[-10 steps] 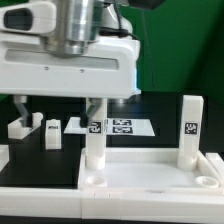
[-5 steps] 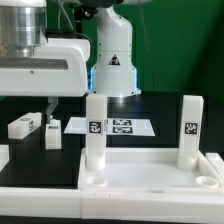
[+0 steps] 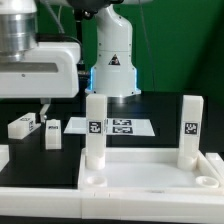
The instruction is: Assemble desk
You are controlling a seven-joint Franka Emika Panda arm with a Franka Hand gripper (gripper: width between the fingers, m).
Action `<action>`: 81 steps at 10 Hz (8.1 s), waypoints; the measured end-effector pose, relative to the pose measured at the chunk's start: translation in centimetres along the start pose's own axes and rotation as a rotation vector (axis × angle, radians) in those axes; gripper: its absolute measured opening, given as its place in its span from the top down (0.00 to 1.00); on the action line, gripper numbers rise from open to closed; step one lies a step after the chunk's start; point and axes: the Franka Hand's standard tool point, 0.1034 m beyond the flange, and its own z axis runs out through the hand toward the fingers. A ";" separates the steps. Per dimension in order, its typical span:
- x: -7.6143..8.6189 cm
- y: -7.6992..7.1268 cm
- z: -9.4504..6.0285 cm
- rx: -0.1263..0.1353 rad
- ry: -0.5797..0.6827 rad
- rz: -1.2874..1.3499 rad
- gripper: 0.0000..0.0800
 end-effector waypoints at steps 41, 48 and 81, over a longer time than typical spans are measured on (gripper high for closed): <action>-7.2 -3.2 9.4 0.160 -0.854 0.144 0.64; -3.7 -3.0 1.8 0.140 -0.730 -0.061 0.64; 11.8 -18.7 -11.4 0.130 0.502 0.206 0.64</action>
Offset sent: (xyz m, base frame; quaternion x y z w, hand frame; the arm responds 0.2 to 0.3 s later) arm 0.0000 0.0000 0.0000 0.0000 -0.0650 0.0000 0.9979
